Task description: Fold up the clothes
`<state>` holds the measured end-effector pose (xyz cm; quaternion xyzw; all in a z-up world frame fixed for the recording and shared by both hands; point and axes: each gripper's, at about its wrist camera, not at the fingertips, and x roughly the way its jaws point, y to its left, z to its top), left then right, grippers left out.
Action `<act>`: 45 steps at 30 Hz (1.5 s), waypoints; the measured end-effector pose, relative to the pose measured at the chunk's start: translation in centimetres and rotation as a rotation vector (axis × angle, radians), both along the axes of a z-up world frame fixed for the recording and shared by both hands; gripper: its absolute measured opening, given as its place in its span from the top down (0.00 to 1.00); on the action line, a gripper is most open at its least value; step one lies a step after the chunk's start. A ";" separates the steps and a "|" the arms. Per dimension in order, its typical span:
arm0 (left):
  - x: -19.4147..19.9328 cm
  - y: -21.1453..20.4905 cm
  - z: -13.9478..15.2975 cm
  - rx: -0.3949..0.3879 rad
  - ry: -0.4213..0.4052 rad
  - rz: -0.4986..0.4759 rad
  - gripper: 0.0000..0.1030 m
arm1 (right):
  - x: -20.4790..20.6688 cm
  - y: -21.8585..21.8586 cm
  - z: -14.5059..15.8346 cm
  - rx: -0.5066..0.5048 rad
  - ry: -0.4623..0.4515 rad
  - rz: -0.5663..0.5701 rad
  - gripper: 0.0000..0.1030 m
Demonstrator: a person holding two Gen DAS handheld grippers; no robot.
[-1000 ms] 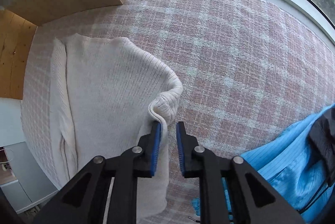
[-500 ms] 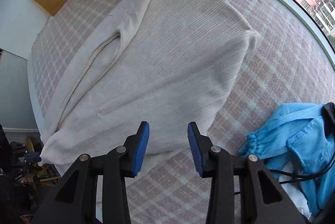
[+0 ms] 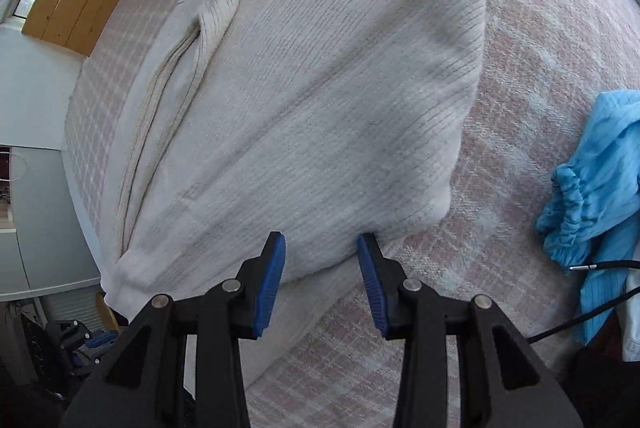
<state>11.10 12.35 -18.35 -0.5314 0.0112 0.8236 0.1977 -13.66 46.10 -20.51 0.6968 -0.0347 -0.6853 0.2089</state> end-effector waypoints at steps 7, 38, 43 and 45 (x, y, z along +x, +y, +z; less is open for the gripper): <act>-1.3 2.0 -4.3 -0.132 -0.053 -0.057 0.91 | -0.3 0.6 0.1 -0.026 -0.008 -0.068 0.63; 2.2 -4.3 -0.6 0.009 -0.037 0.149 0.81 | 7.6 -2.5 2.3 0.130 0.086 0.085 0.64; 0.8 -5.3 -1.3 -0.068 -0.021 0.160 0.81 | 14.3 -4.7 1.7 0.053 0.035 0.132 0.64; -0.1 -5.8 -0.9 -0.059 -0.007 0.148 0.81 | 16.8 -5.4 1.4 0.066 0.028 0.142 0.64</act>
